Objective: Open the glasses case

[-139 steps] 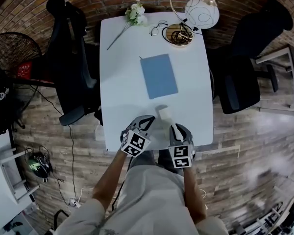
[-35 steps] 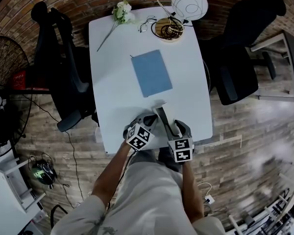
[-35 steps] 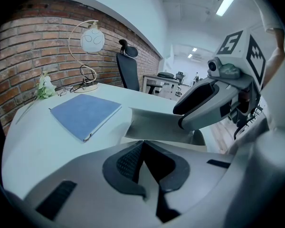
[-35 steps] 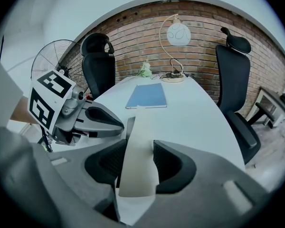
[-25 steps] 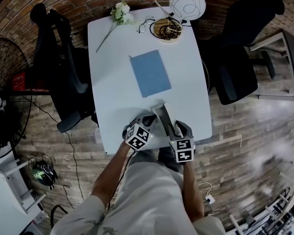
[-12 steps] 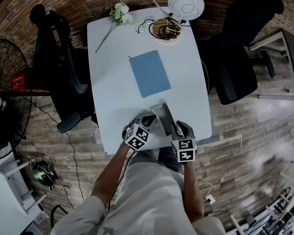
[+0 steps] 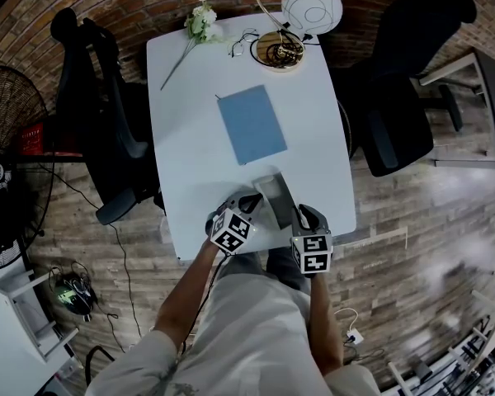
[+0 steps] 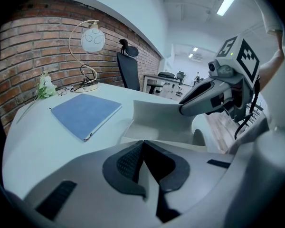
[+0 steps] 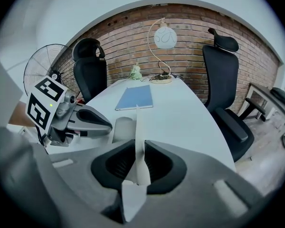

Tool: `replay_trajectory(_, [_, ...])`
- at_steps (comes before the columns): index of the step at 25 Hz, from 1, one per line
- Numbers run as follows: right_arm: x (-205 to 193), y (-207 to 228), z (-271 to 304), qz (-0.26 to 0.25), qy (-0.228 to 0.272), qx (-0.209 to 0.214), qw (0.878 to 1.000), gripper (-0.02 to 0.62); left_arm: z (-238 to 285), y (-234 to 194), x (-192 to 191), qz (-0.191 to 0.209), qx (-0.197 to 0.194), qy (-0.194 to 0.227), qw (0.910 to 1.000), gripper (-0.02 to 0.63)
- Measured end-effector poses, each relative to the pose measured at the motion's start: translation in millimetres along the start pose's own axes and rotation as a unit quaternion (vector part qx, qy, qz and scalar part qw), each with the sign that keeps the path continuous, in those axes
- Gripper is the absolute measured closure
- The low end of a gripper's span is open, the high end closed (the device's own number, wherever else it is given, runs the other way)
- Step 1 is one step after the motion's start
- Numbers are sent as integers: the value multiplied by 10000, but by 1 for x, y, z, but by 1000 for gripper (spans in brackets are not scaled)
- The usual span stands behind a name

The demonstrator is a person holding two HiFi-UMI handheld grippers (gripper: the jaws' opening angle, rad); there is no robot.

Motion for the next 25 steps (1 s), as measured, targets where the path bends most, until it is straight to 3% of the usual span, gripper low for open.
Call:
replay_trajectory(13, [0, 8, -8, 35, 71, -166, 9998, 531, 0, -1, 0, -37, 18, -4, 10000, 603])
replay_trajectory(25, [8, 4, -20, -267, 224, -267, 9990, 531, -5, -1, 2, -100, 86, 66, 9999, 603])
Point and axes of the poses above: the fingertips, and each gripper's own axes: z forward along the fingers, y to its right, x out of its top, the point moved 1 cm from there along -z, backward along the fingers, and after that the axes turned 9 degrees about x, right-handed, at the moved point
